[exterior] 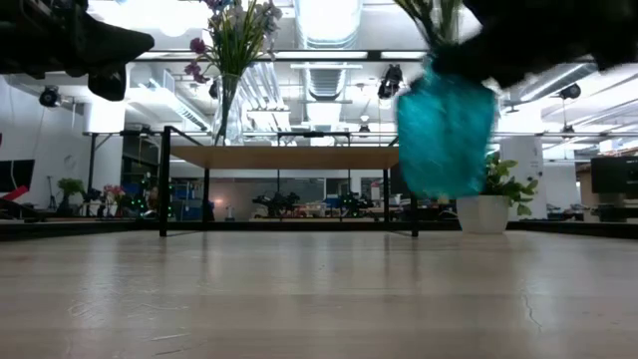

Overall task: Pick and place flowers into a vace then onto a shelf
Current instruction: Put the blue vase on the shelf

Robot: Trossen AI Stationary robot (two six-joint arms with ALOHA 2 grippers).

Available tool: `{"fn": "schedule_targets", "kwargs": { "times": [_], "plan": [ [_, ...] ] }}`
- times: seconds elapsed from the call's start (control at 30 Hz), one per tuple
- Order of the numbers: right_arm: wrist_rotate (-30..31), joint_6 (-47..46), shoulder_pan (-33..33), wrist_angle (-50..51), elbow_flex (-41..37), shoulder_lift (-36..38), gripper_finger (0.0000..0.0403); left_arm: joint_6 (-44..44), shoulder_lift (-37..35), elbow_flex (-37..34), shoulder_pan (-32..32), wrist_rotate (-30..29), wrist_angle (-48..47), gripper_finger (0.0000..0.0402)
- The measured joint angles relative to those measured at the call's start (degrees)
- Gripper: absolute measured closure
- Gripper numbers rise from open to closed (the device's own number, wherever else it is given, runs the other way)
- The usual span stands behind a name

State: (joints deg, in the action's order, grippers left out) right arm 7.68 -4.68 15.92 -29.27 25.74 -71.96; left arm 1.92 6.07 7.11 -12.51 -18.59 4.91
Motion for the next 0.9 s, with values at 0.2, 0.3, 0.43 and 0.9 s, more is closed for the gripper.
{"fn": "schedule_targets", "kwargs": {
  "times": [0.2, 0.3, 0.43, 0.9],
  "plan": [
    [3.3, 5.1, -5.4, 14.2, 13.4, -0.1, 0.021, 0.7, 0.0, 0.0, 0.0, 0.0, 0.0, 0.0402],
    [3.0, 9.2, -8.7, 19.3, 20.2, -0.2, 0.021, 0.7, 0.0, 0.0, 0.0, 0.0, 0.0, 0.0402],
    [2.8, 11.6, -14.8, 25.7, 27.8, -0.2, 0.021, 0.7, 0.0, 0.0, 0.0, 0.0, 0.0, 0.0402],
    [-12.5, 9.5, -40.2, 27.0, 38.5, -8.1, 0.0209, 0.6, 0.0, 0.0, 0.0, 0.0, 0.0, 0.0402]
  ]
}}
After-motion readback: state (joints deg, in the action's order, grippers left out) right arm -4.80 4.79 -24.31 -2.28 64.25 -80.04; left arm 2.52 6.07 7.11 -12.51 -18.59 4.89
